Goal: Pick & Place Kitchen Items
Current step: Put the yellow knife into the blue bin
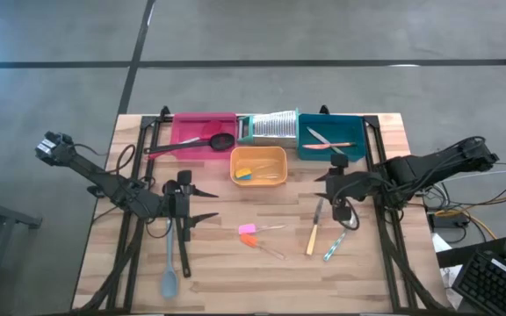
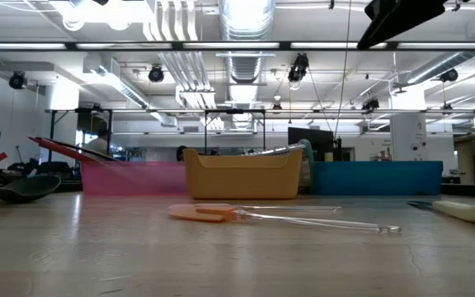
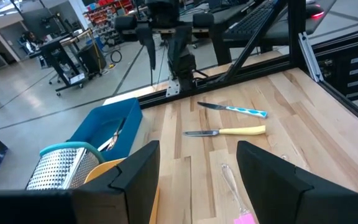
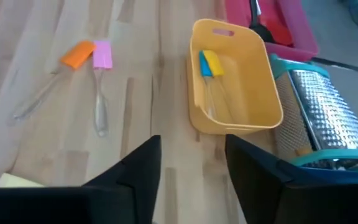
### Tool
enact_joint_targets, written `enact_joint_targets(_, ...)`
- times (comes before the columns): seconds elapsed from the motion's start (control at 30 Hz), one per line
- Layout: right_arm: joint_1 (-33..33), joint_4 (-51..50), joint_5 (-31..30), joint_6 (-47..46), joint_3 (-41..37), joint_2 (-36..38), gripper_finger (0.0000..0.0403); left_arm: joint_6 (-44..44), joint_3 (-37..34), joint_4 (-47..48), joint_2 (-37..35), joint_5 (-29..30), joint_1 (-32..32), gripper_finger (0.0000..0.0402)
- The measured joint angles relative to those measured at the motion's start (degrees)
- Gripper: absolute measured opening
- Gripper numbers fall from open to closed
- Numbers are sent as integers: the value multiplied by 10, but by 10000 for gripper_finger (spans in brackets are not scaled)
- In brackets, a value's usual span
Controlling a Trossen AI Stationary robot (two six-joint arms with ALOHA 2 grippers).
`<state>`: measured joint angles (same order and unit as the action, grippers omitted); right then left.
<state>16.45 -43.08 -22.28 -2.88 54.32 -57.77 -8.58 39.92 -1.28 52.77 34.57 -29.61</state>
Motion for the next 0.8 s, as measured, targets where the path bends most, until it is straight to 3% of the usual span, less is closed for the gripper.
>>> enact_joint_targets(0.37, 2, -46, 31, -15, -2, -85, 219, 0, 0, 12, 0, 0, 0, 218)
enact_joint_targets(0.8, 5, -47, 134, 44, -2, -198, 183, 0, 0, 12, 0, 0, 0, 218)
